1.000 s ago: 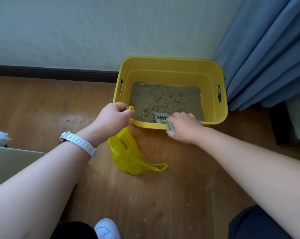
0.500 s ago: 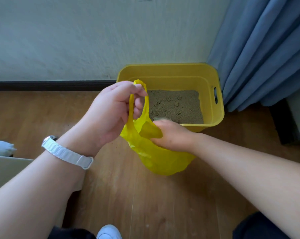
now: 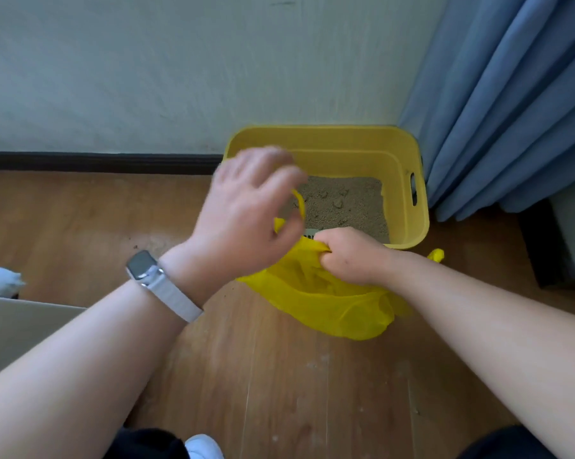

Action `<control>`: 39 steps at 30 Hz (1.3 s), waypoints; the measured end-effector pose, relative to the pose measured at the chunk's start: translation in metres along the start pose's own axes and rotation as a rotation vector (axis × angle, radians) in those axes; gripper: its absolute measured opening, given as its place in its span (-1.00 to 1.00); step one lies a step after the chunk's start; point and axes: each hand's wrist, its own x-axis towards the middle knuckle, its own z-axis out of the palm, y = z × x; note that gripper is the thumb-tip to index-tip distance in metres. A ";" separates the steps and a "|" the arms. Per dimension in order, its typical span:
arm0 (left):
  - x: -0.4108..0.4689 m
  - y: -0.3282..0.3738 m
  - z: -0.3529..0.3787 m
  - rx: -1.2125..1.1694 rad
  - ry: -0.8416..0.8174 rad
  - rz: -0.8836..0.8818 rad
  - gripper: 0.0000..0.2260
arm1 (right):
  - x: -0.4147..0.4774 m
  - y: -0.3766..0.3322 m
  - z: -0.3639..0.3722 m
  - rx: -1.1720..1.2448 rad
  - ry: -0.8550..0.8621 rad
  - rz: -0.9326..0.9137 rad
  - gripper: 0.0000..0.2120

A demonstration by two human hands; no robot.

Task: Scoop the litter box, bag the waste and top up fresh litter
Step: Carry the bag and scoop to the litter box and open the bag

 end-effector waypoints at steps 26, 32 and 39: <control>-0.010 -0.006 0.051 -0.041 -0.539 -0.524 -0.80 | -0.040 0.063 -0.041 -0.117 0.337 0.282 -0.85; -0.003 0.000 0.053 -0.280 -0.277 -0.959 -0.80 | -0.034 0.055 -0.038 0.866 0.641 0.411 -0.77; 0.002 0.008 0.054 -0.889 -0.124 -1.362 -0.81 | -0.036 0.043 -0.036 1.181 0.650 0.276 -0.75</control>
